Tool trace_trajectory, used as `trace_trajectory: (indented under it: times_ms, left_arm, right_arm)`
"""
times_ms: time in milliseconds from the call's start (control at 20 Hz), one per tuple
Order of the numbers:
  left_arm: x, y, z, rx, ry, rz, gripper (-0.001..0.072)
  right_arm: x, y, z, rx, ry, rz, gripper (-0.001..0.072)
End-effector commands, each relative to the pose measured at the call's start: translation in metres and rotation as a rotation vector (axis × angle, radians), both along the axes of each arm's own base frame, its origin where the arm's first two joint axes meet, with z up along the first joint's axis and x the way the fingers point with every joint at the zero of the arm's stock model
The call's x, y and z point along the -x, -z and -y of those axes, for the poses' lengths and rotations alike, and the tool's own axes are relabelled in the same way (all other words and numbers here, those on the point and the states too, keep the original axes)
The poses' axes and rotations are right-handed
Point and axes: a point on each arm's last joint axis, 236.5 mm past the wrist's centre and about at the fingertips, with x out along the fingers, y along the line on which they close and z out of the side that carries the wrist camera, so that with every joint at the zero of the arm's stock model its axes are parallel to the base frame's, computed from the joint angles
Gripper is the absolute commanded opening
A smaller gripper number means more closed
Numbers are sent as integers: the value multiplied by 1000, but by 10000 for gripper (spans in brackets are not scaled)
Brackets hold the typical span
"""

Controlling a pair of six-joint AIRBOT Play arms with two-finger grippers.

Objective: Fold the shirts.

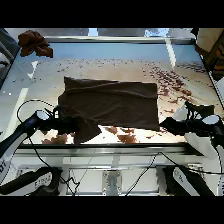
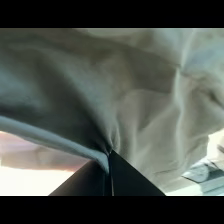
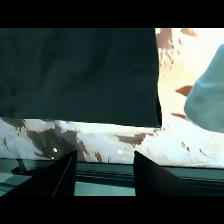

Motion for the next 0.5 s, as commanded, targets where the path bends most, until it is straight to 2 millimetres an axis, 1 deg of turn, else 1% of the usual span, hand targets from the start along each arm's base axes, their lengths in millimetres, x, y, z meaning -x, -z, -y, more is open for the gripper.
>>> trace_trajectory:
  times_ms: [0,50,150,300,450]
  left_arm:
    - [4,-4,10,33,2,-21,7]
    - [7,-4,11,37,8,-29,8]
    - [8,-4,11,41,11,-35,8]
    - [6,-7,15,61,-4,-35,8]
    - [5,-9,18,76,-14,-34,7]
  right_arm:
    - [8,33,-2,-27,77,-76,419]
    - [4,39,-5,-51,108,-72,419]
    - [-12,44,-11,-107,164,-24,419]
    - [-27,54,2,-79,232,6,418]
    - [-30,64,5,-88,273,-17,407]
